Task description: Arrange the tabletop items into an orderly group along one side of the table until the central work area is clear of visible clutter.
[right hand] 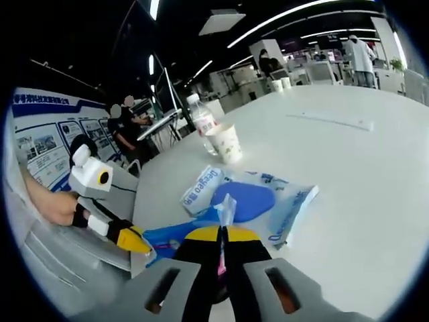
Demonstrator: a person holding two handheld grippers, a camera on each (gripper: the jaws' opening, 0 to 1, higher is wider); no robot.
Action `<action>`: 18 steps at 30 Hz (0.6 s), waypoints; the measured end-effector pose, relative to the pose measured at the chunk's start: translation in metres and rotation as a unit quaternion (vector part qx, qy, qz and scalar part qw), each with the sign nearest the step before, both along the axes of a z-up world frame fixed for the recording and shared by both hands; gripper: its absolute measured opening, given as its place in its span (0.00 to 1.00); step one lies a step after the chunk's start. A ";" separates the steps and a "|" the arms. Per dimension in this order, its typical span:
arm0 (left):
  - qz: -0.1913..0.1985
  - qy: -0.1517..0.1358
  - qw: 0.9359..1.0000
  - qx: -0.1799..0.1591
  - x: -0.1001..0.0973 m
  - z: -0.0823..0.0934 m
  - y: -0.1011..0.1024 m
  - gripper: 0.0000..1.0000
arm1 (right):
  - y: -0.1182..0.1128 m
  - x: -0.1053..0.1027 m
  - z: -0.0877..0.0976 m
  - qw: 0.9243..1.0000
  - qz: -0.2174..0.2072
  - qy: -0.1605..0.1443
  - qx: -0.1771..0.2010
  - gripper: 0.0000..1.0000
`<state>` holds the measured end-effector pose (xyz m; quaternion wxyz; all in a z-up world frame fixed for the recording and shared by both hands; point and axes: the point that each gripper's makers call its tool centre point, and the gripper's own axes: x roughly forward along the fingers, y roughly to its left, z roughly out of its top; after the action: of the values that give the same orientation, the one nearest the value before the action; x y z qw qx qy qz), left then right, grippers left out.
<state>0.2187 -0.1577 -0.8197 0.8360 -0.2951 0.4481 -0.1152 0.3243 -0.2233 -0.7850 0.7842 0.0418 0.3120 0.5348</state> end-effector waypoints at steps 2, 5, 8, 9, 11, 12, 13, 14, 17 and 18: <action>-0.001 -0.006 1.000 0.000 0.001 0.002 0.000 0.00 | -0.001 -0.001 0.003 1.000 -0.003 0.000 0.006 0.00; -0.008 -0.013 1.000 0.002 0.004 0.005 -0.001 0.00 | -0.004 0.000 0.005 1.000 -0.008 -0.003 0.008 0.00; -0.005 -0.022 1.000 0.000 0.008 0.010 0.000 0.00 | -0.007 0.003 0.011 1.000 -0.021 -0.002 0.019 0.00; -0.003 -0.026 1.000 0.000 0.009 0.012 0.000 0.00 | -0.008 0.004 0.013 0.999 -0.024 -0.003 0.022 0.00; -0.004 -0.031 1.000 0.002 0.012 0.015 0.000 0.00 | -0.008 0.005 0.017 0.999 -0.026 -0.006 0.027 0.00; -0.005 -0.035 0.999 0.003 0.014 0.017 0.001 0.00 | -0.008 0.006 0.020 0.999 -0.029 -0.009 0.029 0.00; -0.006 -0.038 0.999 0.004 0.016 0.019 0.001 0.00 | -0.009 0.006 0.022 0.999 -0.031 -0.010 0.031 0.00; -0.006 -0.040 0.999 0.005 0.017 0.021 0.001 0.00 | -0.009 0.007 0.024 0.999 -0.033 -0.011 0.034 0.00; -0.010 -0.049 0.999 0.005 0.022 0.029 0.001 0.00 | -0.013 0.011 0.029 0.998 -0.043 -0.015 0.042 0.00; -0.013 -0.055 0.998 0.006 0.024 0.032 0.000 0.00 | -0.014 0.012 0.030 0.998 -0.047 -0.015 0.043 0.00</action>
<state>0.2432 -0.1582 -0.7876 0.8592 -0.2777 0.4063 -0.1396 0.3361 -0.2377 -0.7550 0.8104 0.0820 0.2744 0.5111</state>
